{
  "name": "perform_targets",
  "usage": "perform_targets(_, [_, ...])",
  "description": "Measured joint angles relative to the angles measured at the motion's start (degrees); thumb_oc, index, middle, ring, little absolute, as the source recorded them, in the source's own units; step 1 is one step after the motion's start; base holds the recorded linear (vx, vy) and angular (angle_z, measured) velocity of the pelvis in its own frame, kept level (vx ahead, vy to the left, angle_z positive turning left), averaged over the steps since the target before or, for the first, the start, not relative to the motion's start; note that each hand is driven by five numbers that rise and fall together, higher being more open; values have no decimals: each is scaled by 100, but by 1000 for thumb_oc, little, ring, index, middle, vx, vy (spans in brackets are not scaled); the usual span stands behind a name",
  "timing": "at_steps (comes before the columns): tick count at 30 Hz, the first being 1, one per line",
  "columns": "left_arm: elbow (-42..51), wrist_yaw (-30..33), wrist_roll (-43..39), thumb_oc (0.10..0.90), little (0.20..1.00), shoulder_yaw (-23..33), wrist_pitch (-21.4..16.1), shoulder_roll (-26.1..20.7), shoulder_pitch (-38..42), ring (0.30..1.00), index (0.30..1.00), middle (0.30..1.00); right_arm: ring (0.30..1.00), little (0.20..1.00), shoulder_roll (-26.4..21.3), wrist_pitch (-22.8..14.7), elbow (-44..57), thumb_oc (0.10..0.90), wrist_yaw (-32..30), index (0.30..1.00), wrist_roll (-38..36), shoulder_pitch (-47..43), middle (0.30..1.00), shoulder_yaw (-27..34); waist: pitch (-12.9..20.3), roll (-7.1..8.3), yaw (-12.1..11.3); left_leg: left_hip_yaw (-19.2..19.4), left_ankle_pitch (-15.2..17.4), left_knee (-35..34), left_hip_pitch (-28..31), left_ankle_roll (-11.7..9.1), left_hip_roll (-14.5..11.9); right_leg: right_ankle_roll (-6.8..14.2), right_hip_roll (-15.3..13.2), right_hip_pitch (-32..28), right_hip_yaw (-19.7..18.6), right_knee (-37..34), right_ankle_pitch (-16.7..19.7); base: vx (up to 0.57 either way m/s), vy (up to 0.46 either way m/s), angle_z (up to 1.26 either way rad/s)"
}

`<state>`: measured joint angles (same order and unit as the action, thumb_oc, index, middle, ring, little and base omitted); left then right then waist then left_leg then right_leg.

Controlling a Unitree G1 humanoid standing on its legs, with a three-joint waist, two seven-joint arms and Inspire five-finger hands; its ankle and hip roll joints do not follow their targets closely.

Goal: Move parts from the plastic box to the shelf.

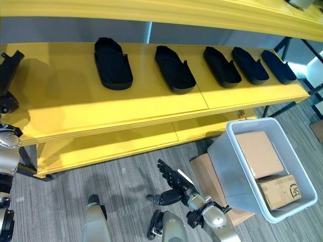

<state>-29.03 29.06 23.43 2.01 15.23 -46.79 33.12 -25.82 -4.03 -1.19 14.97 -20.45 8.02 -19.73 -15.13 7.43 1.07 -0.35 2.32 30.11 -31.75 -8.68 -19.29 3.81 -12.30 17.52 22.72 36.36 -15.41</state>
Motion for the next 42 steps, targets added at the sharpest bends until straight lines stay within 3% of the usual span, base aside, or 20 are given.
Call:
perform_targets(7, [-37, -275, 381, 400, 300, -905, 63, -319, 604, 300, 300, 300, 1000, 1000, -6, 12, 78, 900, 91, 1000, 0, -239, 1000, -291, 36, 55, -121, -287, -55, 75, -132, 77, 174, 41, -41, -154, 147, 27, -72, -7, 12, 25])
perform_targets(18, [-291, -476, 510, 400, 300, -966, 97, -413, 876, 300, 300, 300, 1000, 1000, -4, 22, 78, 900, 138, 1000, 0, -118, 1000, -429, 184, 285, -92, -333, -38, 87, -133, 54, 230, 78, -55, -214, 151, -30, -93, 1, 3, 4])
perform_targets(42, [-931, -606, 899, 400, 300, -1979, 89, -488, 1781, 300, 300, 300, 1000, 1000, -9, 12, 80, 900, 79, 1000, 0, 93, 1000, -397, 242, 423, 92, -278, 89, 327, -354, 96, 148, 102, -22, -3, 51, 20, -98, 5, 4, -2])
